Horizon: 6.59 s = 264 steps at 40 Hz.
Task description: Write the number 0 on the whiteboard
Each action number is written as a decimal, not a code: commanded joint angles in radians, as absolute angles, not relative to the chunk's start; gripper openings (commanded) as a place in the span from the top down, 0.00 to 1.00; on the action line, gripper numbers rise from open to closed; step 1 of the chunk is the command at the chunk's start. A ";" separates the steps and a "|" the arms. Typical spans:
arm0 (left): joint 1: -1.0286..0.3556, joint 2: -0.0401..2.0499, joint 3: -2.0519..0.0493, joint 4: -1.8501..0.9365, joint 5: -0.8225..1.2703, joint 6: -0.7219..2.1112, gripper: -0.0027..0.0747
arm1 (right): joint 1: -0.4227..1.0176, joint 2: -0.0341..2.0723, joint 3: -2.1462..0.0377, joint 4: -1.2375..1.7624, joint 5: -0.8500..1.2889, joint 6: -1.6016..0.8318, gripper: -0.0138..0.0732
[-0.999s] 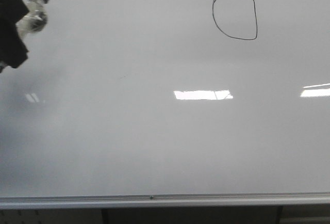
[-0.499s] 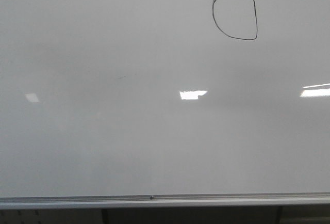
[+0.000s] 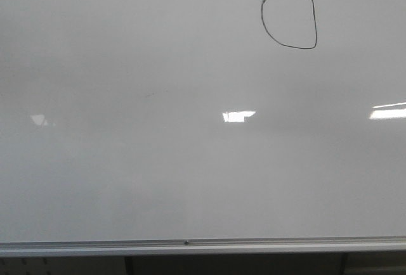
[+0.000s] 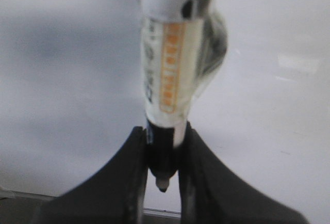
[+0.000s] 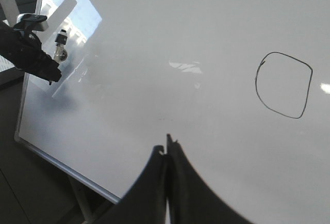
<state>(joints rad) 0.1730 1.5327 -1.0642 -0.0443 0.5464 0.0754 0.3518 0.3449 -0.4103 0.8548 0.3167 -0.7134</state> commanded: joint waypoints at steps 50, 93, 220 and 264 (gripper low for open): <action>0.136 1.393 -1.184 -0.037 0.687 0.078 0.18 | 0.349 0.348 -0.435 0.878 0.274 -0.725 0.92; -0.094 0.391 -0.553 -0.108 0.495 0.074 0.99 | 0.349 0.348 -0.435 0.878 0.274 -0.725 0.92; -0.009 -0.013 0.028 -0.093 0.079 0.068 0.99 | 0.012 -0.010 -0.030 0.116 0.043 0.045 0.92; -0.009 -0.013 0.028 -0.093 0.079 0.068 0.99 | 0.011 -0.026 0.028 0.089 0.098 0.044 0.92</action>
